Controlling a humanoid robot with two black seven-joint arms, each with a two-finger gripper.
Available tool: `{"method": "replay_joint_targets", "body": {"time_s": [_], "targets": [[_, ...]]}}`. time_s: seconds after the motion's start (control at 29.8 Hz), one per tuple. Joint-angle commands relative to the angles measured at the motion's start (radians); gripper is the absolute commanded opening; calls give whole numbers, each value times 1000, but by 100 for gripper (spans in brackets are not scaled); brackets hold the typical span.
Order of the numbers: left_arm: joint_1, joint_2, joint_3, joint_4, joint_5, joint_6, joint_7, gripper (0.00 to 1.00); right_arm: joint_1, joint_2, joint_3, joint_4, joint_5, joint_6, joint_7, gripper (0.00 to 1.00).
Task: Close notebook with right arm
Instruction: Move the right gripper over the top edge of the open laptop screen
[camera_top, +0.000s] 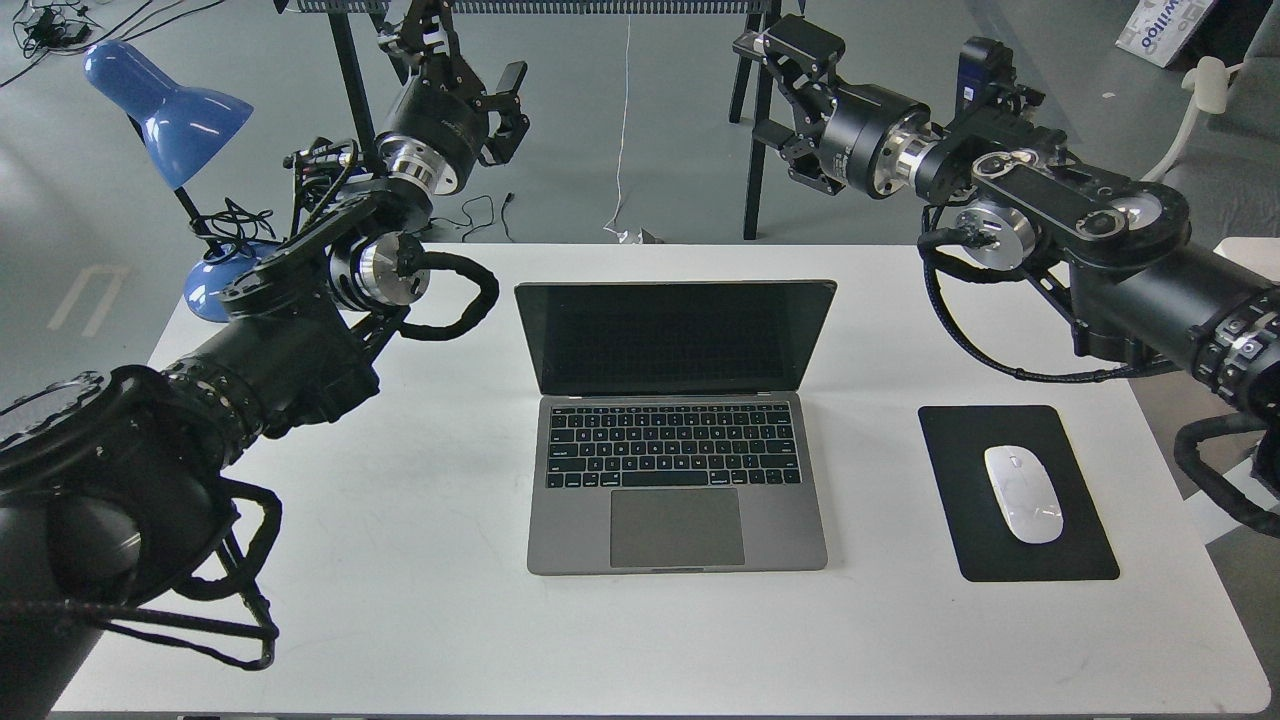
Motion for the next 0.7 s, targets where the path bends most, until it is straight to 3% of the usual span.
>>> {"method": "replay_joint_targets", "body": {"time_s": [0.0,0.23,0.54,0.67], "targets": [[0,1,0,-1,0,0,0,100,25,74,-127,-69,0,0,-1,100],[0,1,0,-1,-2,0,0,100,13,169,-173,-115,3,0,-2,100],[0,1,0,1,-2,0,0,100,-28,169,-173,-92,9,11,-2,100],[0,1,0,-1,-2,0,0,100,-30,169,-175,-13,8,12,-1,100]]}}
